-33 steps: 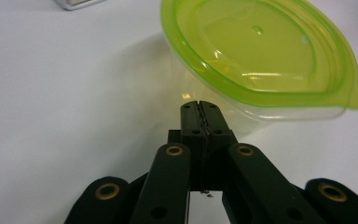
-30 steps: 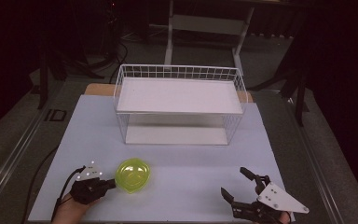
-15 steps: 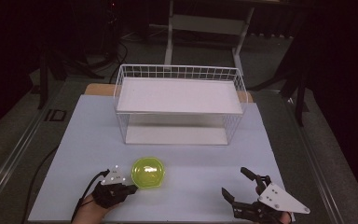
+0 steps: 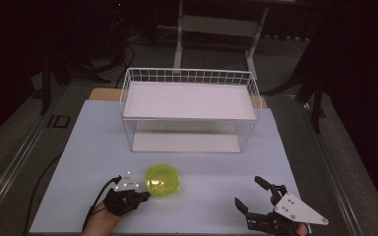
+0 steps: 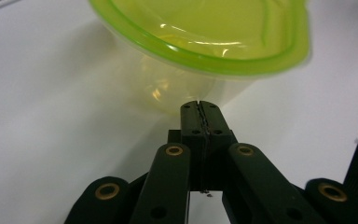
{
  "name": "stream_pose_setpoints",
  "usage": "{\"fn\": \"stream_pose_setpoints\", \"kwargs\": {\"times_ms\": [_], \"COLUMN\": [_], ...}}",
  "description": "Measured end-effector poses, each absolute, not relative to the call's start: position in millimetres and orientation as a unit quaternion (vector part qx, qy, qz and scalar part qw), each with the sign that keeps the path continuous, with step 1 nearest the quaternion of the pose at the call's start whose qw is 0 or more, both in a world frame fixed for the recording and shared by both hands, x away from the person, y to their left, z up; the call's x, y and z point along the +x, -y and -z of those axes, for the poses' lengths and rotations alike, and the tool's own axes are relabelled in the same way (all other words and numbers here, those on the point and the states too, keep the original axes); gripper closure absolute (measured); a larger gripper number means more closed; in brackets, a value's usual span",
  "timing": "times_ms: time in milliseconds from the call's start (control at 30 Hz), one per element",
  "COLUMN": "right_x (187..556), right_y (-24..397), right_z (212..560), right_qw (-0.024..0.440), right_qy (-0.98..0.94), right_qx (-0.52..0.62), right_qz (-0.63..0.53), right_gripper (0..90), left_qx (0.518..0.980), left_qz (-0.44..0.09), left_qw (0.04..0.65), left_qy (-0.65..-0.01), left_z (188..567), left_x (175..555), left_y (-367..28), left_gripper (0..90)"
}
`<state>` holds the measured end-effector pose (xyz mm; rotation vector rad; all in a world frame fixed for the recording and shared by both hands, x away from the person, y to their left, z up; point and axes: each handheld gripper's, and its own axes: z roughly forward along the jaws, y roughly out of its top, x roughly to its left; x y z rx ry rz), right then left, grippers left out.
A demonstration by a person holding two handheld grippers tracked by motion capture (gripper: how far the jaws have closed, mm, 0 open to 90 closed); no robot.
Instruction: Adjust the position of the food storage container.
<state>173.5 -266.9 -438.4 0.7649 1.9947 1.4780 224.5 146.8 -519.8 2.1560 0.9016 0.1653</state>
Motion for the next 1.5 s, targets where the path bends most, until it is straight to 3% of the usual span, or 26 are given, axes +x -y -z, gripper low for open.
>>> {"fn": "stream_pose_setpoints", "kwargs": {"times_ms": [333, 667, 1000, 1500], "right_x": [172, 172, 173, 173], "right_y": [269, 269, 270, 271], "right_z": [437, 437, 438, 438], "right_qw": [0.27, 0.27, 0.27, 0.268], "right_qy": [-0.738, -0.739, -0.738, -0.738], "right_qx": [0.283, 0.282, 0.285, 0.285], "right_qz": [-0.55, -0.55, -0.549, -0.55], "right_gripper": [14.7, 14.8, 14.8, 14.8], "left_qx": [0.858, 0.837, 0.832, 0.847], "left_qz": [-0.049, -0.078, -0.081, -0.036], "left_qw": [0.378, 0.372, 0.381, 0.375], "left_qy": [-0.344, -0.394, -0.394, -0.375], "left_z": [525, 522, 521, 527], "left_x": [231, 250, 282, 262], "left_y": [-115, -146, -143, -114], "left_gripper": [90.0, 90.0, 90.0, 90.0]}}
